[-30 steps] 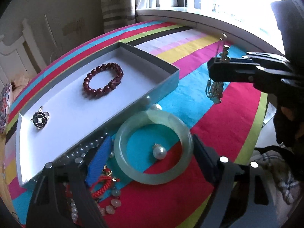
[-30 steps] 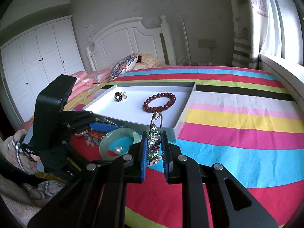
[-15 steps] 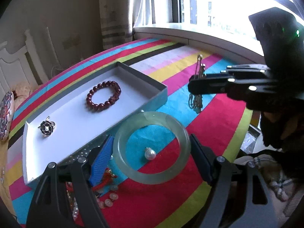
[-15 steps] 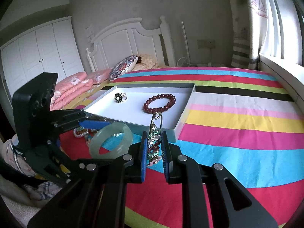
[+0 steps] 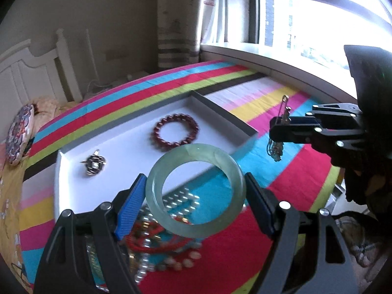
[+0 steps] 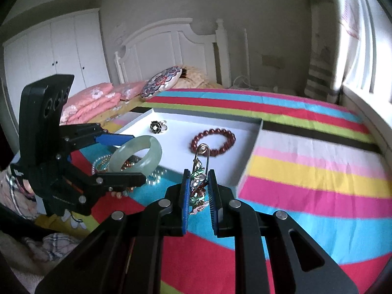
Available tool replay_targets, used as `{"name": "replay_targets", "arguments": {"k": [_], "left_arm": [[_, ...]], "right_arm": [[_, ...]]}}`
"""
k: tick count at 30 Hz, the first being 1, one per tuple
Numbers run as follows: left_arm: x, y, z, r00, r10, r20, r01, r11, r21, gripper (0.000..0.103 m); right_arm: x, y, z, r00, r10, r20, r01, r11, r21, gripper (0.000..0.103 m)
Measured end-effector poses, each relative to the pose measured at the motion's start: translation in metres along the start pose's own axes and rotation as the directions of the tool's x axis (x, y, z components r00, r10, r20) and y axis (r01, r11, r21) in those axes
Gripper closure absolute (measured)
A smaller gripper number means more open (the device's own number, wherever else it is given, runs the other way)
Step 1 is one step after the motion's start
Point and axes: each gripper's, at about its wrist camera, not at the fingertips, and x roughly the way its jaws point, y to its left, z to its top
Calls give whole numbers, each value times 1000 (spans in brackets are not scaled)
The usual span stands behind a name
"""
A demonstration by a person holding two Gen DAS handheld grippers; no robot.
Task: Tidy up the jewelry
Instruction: 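Lower the jade bangle into the tray with the left gripper while the right lowers the brooch there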
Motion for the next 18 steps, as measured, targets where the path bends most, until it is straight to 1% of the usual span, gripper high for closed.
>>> {"name": "replay_targets", "arguments": {"k": [7,12,18], "left_arm": [[0,34,17,999,44,6,-44,998,-45,25],[11,58,30,998,70,-8,-70,994,-84,25],[32,77,40,994,98,-47,-103,988,-115,25]], "right_arm": [[25,6,24,999,-32,-24,31,999,-42,86],[41,3,38,997,-59,-51,56,996,-67,86],[67,2,47,984,-117,-134,101,988,-119,86]]}}
